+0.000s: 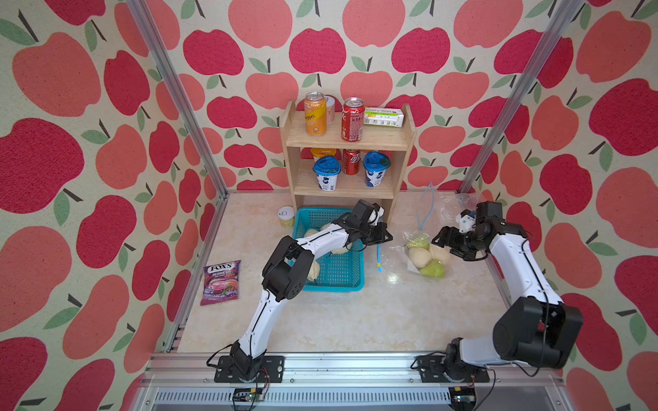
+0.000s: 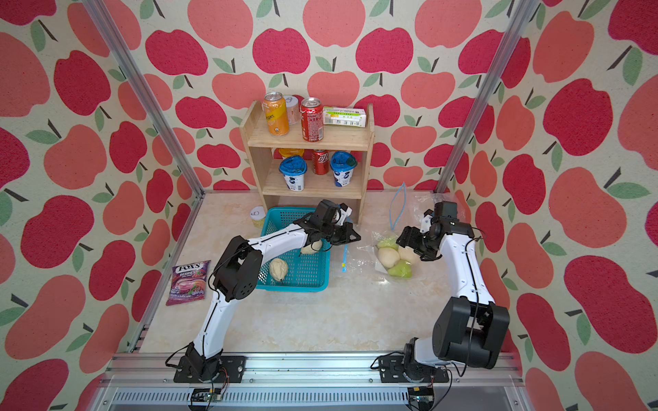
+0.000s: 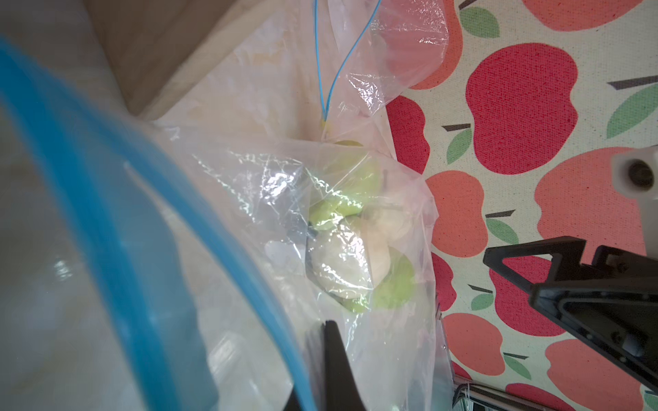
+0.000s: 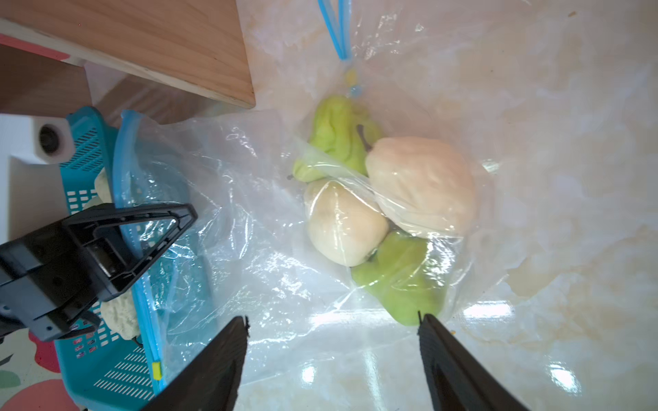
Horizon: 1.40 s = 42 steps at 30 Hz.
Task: Open the zip-top bag and take out the pear
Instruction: Adjust the zipper food storage bag at the center of the board.
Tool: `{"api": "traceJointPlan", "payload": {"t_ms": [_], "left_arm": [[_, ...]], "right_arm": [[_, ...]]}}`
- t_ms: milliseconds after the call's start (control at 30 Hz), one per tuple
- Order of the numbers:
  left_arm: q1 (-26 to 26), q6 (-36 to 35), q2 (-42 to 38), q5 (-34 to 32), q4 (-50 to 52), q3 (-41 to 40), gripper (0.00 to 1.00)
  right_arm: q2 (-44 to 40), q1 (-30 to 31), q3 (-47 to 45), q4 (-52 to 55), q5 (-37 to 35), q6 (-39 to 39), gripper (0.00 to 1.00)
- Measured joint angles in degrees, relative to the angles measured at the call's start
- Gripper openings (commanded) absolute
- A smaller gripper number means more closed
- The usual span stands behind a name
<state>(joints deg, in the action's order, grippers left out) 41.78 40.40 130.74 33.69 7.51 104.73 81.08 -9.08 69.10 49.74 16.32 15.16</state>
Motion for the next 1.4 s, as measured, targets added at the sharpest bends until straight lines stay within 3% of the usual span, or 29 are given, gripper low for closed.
{"api": "traceJointPlan", "payload": {"t_ms": [100,267,367,500,633,700,767,867,1200,1400], "left_arm": [[0.2,-1.1,-0.7,-1.5,2.1,0.0,0.10],[0.3,-2.7,-1.7,-3.1,4.5,0.0,0.35],[0.3,-2.9,-2.3,-3.3,4.9,0.0,0.40],[0.3,-2.9,-3.1,-3.2,5.0,0.0,0.31],[0.5,-3.6,-3.4,-3.0,5.3,0.0,0.18],[0.5,-4.0,-3.4,-3.1,5.6,0.0,0.15],[0.7,-4.1,-3.4,-3.1,6.1,0.0,0.13],[0.8,-4.0,-3.4,-3.1,6.2,0.0,0.07],[0.9,-4.0,-3.4,-3.5,7.6,0.0,0.00],[0.9,-4.0,-3.4,-4.8,8.2,0.0,0.16]], "right_arm": [[-0.6,-4.2,-3.2,-1.7,-0.6,0.4,0.85],[-0.3,-9.1,-8.0,-6.0,-0.1,2.8,0.83],[0.9,-9.8,-9.9,-10.4,1.0,4.7,0.82],[3.5,-9.8,-11.0,-16.1,3.6,5.8,0.81],[6.4,-9.9,-11.0,-20.3,6.9,6.1,0.73],[7.1,-9.9,-11.3,-21.8,8.5,6.2,0.60],[7.3,-9.8,-11.6,-22.6,10.0,6.0,0.29],[7.3,-9.8,-11.5,-23.1,11.5,6.5,0.01],[1.9,-8.0,-6.5,-19.5,11.4,7.5,0.00],[-1.2,-2.2,1.6,-15.2,9.1,6.9,0.00]]}}
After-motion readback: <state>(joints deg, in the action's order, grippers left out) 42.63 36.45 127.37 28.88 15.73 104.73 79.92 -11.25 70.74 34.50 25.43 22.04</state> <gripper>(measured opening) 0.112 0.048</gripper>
